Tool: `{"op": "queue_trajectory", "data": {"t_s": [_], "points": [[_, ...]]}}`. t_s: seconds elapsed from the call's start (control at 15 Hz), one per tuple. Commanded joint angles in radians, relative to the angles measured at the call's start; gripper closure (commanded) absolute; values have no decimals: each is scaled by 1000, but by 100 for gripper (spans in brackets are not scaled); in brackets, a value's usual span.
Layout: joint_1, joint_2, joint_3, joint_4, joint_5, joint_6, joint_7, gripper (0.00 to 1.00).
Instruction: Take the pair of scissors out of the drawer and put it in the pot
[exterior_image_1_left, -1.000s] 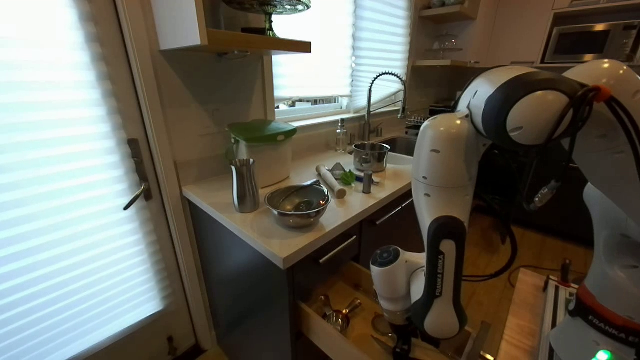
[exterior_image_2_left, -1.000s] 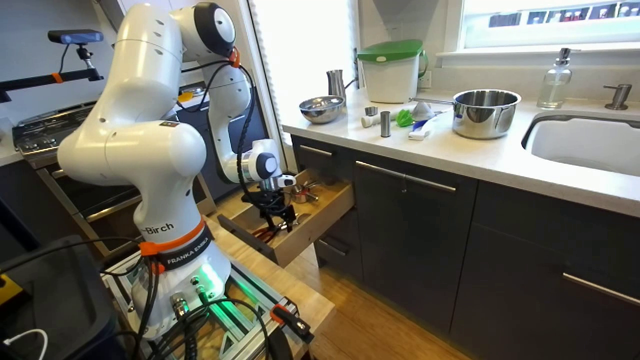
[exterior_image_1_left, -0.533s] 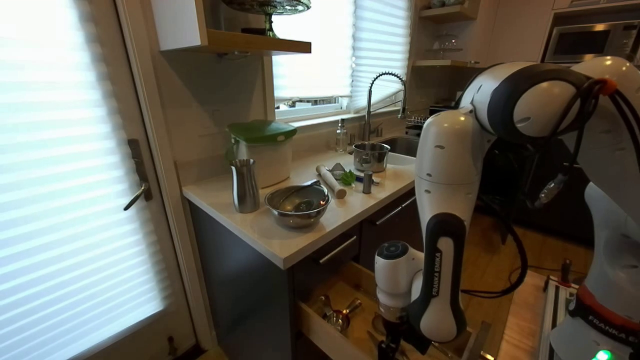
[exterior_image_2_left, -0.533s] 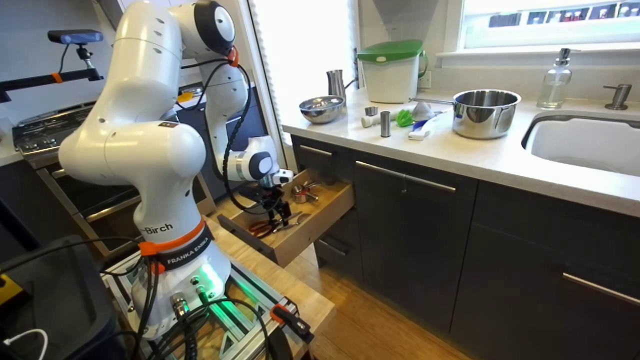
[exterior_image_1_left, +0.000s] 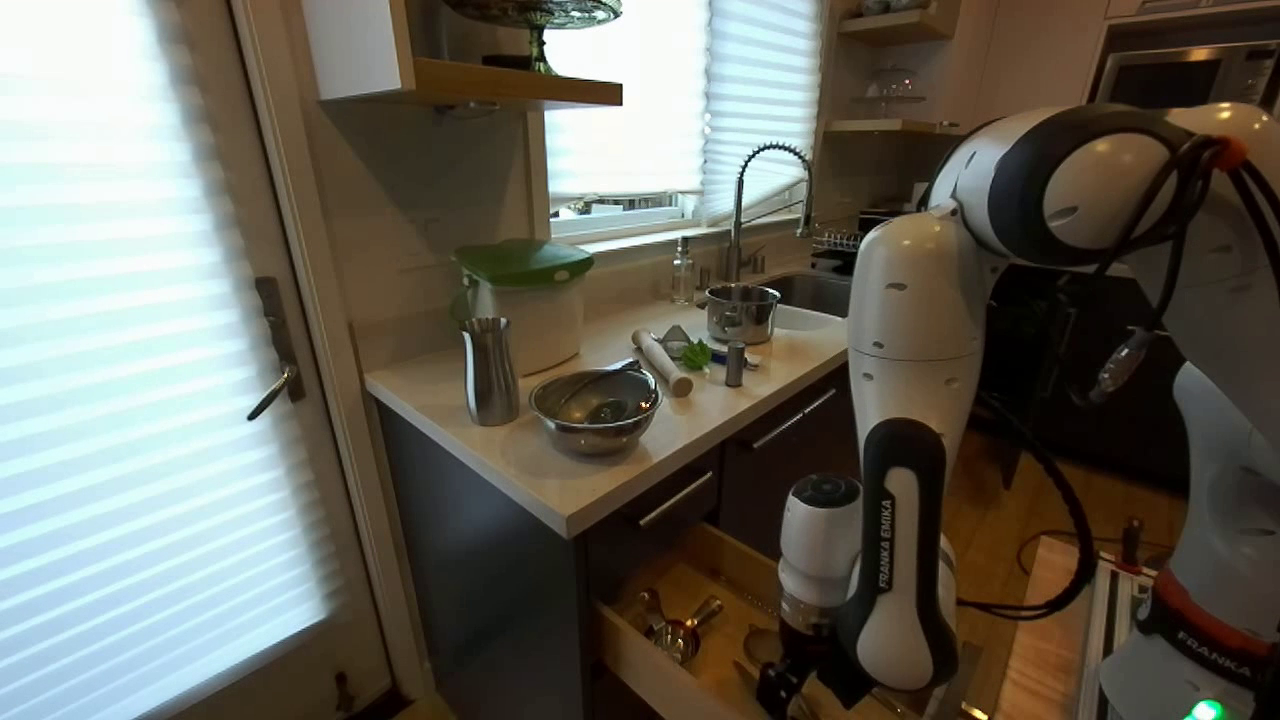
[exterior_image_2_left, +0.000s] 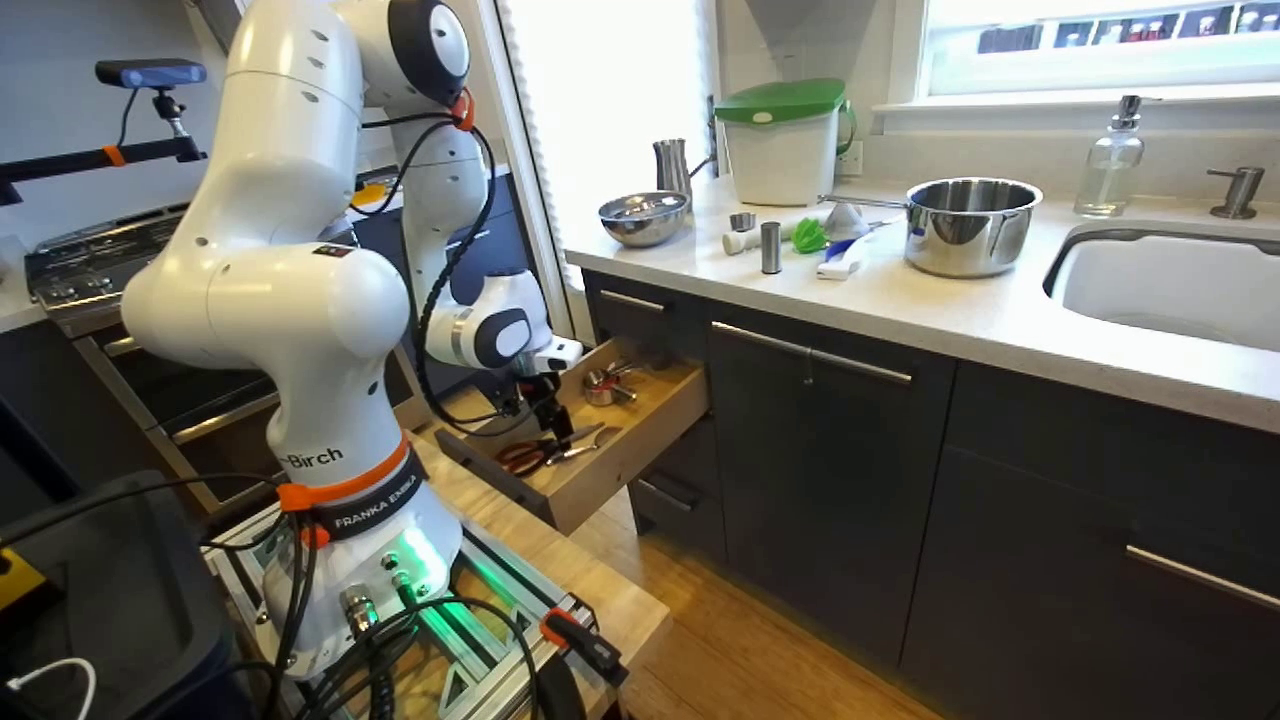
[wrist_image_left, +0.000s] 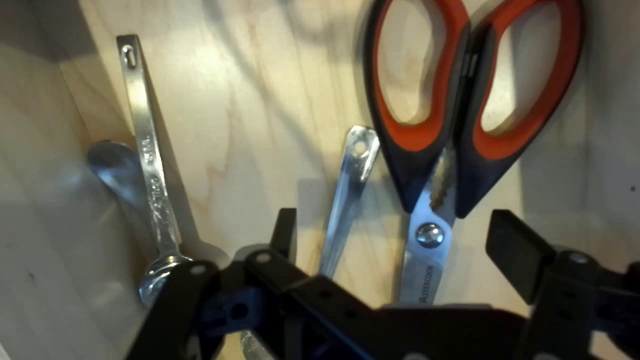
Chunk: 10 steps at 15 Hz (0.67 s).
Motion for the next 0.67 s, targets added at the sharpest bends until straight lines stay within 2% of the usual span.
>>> {"op": "queue_trajectory", "data": {"t_s": [0.0,0.07,0.13,0.27,0.33,0.4,0.53,0.6], "points": [[-23,10,4,-16,60,62,-9,10],[-28,15,5,-9,65,71,-16,17],[-22,21,-3,-2,73,80,-20,15],[-12,20,-16,7,80,93,-28,28],[-10,16,-19,13,81,94,-33,27],[-15,18,-16,22,79,92,-38,33],[-42,34,11,53,68,69,-42,36],[-54,39,27,59,66,76,-41,41]]}}
